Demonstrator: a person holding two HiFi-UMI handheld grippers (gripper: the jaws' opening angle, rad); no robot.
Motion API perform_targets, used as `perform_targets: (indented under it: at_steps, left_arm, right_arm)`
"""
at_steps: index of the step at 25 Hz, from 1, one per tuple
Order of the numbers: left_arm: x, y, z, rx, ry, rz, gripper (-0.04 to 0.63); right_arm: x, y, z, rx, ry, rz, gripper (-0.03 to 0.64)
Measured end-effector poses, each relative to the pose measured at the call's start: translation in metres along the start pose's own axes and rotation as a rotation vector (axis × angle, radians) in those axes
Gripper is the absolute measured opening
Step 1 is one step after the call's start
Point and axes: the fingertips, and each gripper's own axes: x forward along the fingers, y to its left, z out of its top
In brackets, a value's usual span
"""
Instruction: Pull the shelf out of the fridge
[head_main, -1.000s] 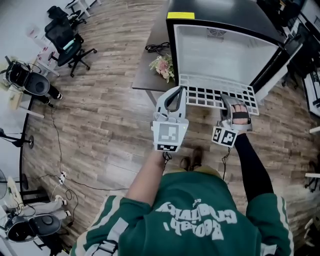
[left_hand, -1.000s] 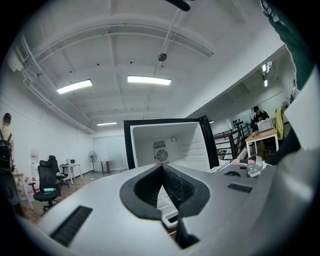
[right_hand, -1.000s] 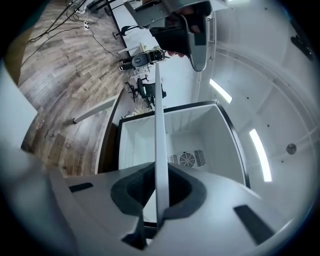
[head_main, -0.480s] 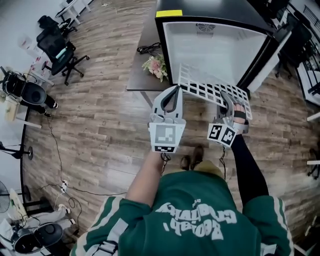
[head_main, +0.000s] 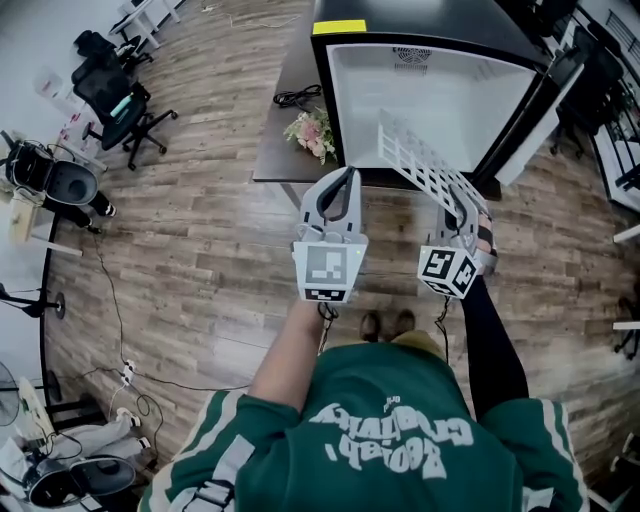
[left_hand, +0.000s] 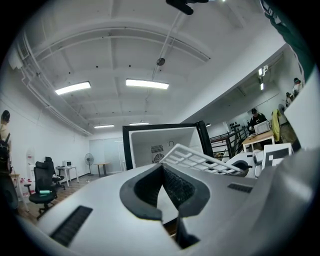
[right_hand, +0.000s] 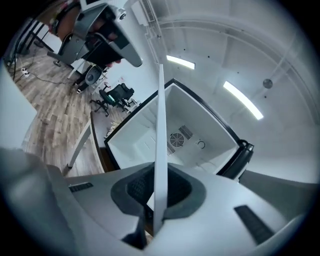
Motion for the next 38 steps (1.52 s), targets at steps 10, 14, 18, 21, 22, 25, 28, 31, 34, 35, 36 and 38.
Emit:
perform_targets:
  at_steps: [10,14,18,21,22,25,28,31,34,35,36,38]
  left_arm:
    - [0.011,0.007,0.001,0.017,0.005,0.007,0.015]
    - [0.014,0.007,0.003,0.013,-0.003,0.001,0.015]
    - [0.015,0.004,0.005,0.007,-0.008,-0.004,0.015]
    - [0.016,-0.001,0.006,0.003,-0.011,-0.015,0.015]
    - [0.017,-0.002,0.006,0.003,-0.012,-0.019,0.015]
    - [0.018,-0.003,0.006,0.002,-0.016,-0.026,0.015]
    - [0.02,-0.002,0.007,0.001,-0.016,-0.027,0.015]
    - [0.022,0.0,0.006,0.002,-0.014,-0.026,0.015]
    - [0.025,0.001,0.005,0.003,-0.013,-0.025,0.015]
    - [0.026,0.001,0.005,0.004,-0.013,-0.026,0.015]
    - [0.027,0.0,0.005,0.004,-0.013,-0.028,0.015]
    - [0.029,-0.001,0.006,0.007,-0.012,-0.031,0.015]
  right_arm:
    - [-0.001,-0.03,0.012,0.365,-0.017,0.0,0.035]
    - [-0.004,-0.04,0.013,0.517,-0.045,0.01,0.035]
    - [-0.01,-0.047,0.018,0.627,-0.091,0.015,0.035]
    - [-0.015,-0.053,0.021,0.667,-0.137,0.01,0.035]
    - [-0.017,-0.054,0.022,0.675,-0.144,0.009,0.035]
    - [-0.019,-0.056,0.021,0.703,-0.147,0.006,0.035]
    - [-0.02,-0.058,0.02,0.732,-0.154,0.002,0.035]
    - [-0.019,-0.061,0.019,0.75,-0.158,-0.007,0.035]
    - [-0.018,-0.064,0.017,0.76,-0.161,-0.013,0.035]
    - [-0.018,-0.065,0.017,0.762,-0.165,-0.015,0.035]
    - [-0.018,-0.066,0.017,0.764,-0.169,-0.017,0.035]
    - [-0.018,-0.068,0.017,0.771,-0.175,-0.019,0.035]
